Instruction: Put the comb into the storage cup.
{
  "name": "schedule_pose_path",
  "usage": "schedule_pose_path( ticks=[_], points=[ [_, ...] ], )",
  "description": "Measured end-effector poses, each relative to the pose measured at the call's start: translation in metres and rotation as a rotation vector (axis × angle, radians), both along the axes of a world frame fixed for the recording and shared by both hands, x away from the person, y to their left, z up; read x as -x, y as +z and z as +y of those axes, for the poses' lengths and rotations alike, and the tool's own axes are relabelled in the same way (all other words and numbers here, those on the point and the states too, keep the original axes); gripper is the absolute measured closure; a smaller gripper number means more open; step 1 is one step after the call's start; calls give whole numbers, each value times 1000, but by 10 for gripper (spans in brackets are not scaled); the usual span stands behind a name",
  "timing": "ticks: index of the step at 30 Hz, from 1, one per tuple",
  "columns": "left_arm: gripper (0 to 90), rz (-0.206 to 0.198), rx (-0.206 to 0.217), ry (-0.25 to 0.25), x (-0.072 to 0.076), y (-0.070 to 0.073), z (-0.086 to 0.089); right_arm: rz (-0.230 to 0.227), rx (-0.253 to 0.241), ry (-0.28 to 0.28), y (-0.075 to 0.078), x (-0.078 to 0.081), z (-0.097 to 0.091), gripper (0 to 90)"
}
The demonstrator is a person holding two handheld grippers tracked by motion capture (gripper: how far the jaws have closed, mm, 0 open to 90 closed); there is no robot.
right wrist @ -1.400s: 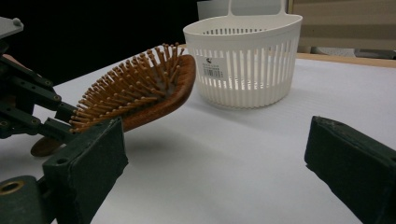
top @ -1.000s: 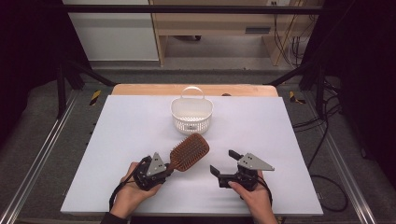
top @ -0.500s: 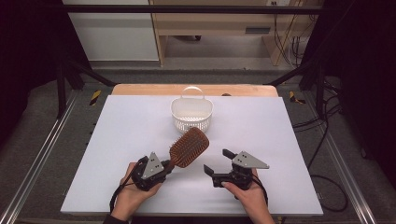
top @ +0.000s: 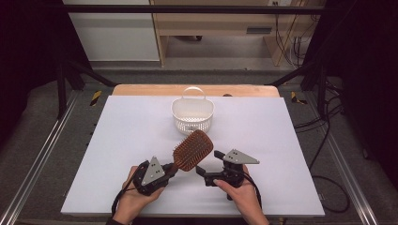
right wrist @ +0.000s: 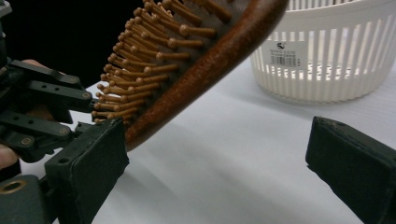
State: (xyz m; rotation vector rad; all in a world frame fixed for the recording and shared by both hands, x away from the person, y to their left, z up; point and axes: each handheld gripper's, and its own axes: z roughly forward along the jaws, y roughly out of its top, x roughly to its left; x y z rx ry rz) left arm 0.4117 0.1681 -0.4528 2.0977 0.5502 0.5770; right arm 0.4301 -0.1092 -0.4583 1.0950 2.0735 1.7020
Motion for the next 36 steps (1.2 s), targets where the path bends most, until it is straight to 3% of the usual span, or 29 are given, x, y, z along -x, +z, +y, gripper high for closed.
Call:
schedule_pose_path(
  ticks=[11, 21, 36],
  points=[
    [723, -19, 29, 26, 0, 2, 5, 3, -6, 43, 11, -12, 9, 59],
    [723, -39, 57, 44, 0, 6, 12, 3, -19, 71, 17, -14, 15, 72],
    [722, -48, 47, 42, 1, 5, 12, -18, -38, 100, 26, -15, 18, 85]
  ],
)
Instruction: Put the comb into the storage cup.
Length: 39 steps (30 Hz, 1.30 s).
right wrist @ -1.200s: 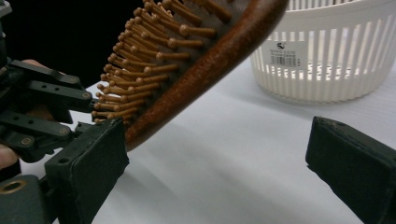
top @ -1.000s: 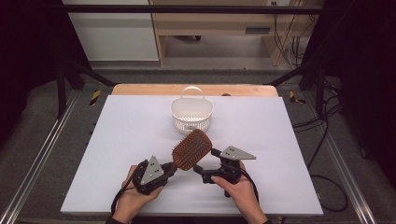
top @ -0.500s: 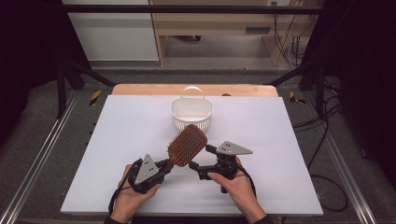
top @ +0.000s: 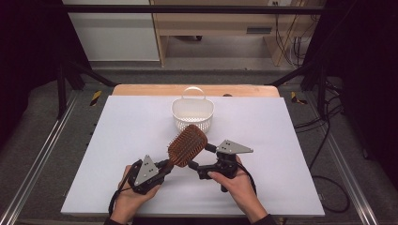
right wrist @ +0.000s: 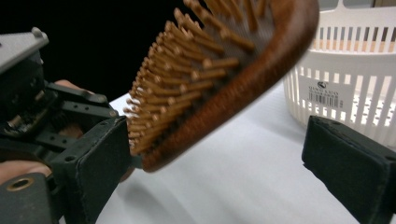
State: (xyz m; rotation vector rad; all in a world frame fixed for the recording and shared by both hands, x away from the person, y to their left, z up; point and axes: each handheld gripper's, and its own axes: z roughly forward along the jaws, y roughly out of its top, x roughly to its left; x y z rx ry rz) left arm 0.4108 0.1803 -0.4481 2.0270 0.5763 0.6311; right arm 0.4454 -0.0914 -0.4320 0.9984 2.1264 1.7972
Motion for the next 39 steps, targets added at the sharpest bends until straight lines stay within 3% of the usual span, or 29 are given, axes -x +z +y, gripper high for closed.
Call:
schedule_pose_path(
  ticks=[12, 25, 34, 39],
  points=[
    [722, -19, -1, 0, 2, 1, -2, -9, -60, 7, 20, -5, 8, 177],
    [722, -43, 3, -6, 4, 2, -2, 68, -149, 1, 29, -16, 8, 309],
    [722, -60, 16, 4, 5, 3, 2, 101, -176, -2, 37, -20, 14, 348],
    [723, -55, 26, 18, 3, 3, 4, 110, -192, 10, 41, -21, 17, 426]
  ],
)
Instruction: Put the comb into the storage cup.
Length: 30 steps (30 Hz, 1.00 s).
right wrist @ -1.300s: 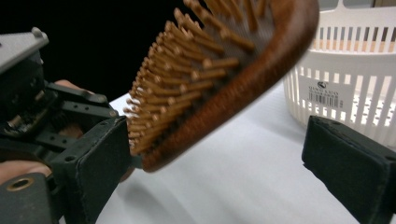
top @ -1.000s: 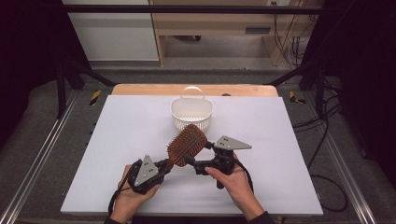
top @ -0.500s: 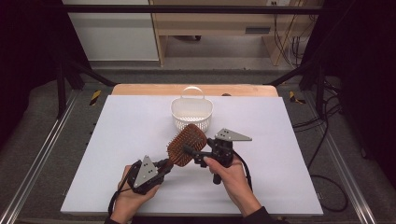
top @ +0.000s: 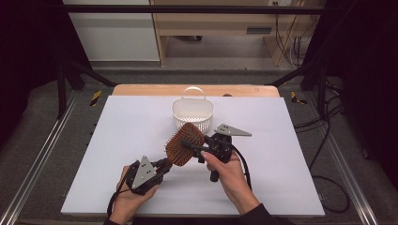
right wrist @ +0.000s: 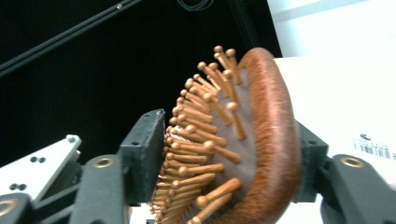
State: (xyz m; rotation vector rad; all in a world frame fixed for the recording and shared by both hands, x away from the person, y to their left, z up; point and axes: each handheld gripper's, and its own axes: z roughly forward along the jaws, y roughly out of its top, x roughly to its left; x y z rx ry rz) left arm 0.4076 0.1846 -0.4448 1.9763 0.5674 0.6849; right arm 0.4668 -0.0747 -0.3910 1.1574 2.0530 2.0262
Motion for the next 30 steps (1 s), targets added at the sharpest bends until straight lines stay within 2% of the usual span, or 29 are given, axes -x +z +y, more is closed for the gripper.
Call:
schedule_pose_path(
  ticks=[6, 11, 17, 24, 30],
  points=[
    [724, 3, 12, 16, -1, 1, 2, 11, -22, 13, 6, 0, 4, 490],
    [722, 17, 45, 39, -3, 2, 6, -26, 4, 15, 15, 2, 14, 520],
    [683, 25, 132, 99, -5, 4, 15, -55, 38, 30, 28, 1, 26, 527],
    [413, 10, 250, 181, -4, 5, 35, -96, 45, -37, 44, -8, 26, 526],
    [255, -28, 289, 264, 4, 3, 53, -109, 35, -99, 54, -20, 20, 526]
  ],
)
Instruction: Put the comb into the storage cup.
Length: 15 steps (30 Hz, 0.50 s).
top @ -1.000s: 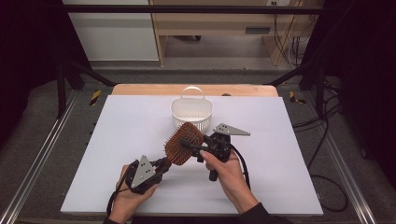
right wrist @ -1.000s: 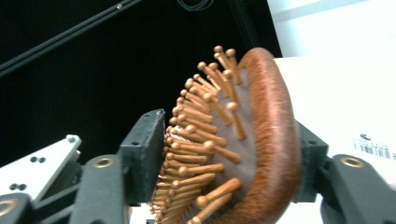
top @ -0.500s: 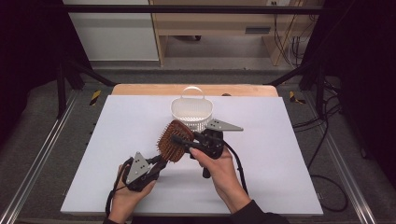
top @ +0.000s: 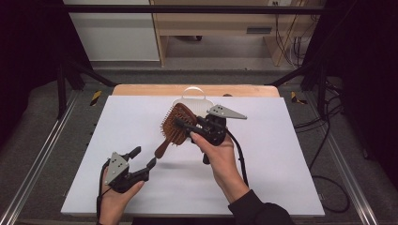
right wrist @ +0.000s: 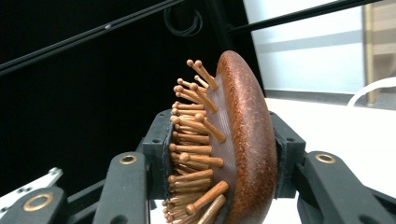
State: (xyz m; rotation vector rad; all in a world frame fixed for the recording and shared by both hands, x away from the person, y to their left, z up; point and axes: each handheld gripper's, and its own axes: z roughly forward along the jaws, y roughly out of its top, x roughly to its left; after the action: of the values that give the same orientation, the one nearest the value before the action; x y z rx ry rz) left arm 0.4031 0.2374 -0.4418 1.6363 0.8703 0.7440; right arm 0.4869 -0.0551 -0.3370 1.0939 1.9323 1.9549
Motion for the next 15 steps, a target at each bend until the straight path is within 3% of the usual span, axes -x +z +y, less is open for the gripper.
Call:
schedule_pose_path(
  ticks=[6, 15],
  points=[
    [71, 11, 39, 73, 6, -10, 19, -7, -8, -26, 8, -10, -3, 526],
    [41, 4, 67, 144, 5, -18, 35, -12, -39, -58, 22, -23, -7, 525]
  ],
)
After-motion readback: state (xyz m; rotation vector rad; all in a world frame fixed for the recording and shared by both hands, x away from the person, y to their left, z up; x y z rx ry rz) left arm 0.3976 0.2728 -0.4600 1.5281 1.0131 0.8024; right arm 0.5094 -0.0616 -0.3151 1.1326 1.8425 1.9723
